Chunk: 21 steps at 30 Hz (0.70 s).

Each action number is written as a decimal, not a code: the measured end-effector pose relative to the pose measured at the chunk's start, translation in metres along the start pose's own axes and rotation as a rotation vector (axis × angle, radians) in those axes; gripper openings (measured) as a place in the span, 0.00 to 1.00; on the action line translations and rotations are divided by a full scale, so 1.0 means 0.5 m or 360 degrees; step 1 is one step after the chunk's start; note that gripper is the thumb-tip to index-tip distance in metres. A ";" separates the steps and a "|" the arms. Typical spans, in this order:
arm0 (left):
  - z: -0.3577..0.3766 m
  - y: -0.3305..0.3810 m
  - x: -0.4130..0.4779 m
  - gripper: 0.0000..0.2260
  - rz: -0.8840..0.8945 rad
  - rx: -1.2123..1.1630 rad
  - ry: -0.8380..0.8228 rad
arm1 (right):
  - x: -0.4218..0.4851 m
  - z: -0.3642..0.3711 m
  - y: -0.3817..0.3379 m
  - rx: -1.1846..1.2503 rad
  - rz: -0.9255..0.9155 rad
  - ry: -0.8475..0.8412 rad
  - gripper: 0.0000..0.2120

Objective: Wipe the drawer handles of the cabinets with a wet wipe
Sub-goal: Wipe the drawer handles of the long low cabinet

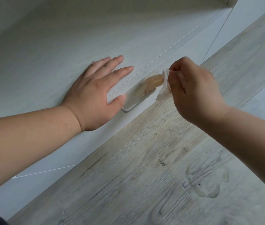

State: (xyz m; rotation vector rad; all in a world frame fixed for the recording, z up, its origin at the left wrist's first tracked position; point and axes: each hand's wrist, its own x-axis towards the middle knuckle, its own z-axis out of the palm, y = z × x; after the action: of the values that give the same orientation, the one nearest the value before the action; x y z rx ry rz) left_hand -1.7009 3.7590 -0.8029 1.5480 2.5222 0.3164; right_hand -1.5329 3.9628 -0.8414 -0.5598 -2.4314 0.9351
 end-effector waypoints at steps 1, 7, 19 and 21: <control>-0.001 0.001 0.001 0.30 -0.0001 0.0004 -0.0004 | 0.001 -0.001 0.001 -0.0006 0.0037 -0.0042 0.10; -0.004 0.003 0.000 0.30 -0.0001 0.0013 -0.0003 | 0.000 0.024 -0.010 0.0113 0.0221 -0.0126 0.10; -0.004 0.002 0.001 0.30 0.0032 0.0017 0.0002 | 0.001 0.059 -0.049 0.0036 0.0427 0.0033 0.08; -0.005 0.003 0.001 0.30 0.0026 0.0023 -0.0003 | -0.005 0.065 -0.053 0.0042 0.0411 0.0016 0.10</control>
State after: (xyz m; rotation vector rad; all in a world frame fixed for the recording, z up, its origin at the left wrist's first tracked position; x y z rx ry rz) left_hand -1.7005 3.7596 -0.8003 1.5737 2.5172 0.2995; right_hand -1.5543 3.9271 -0.8448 -0.8825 -2.3714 1.0619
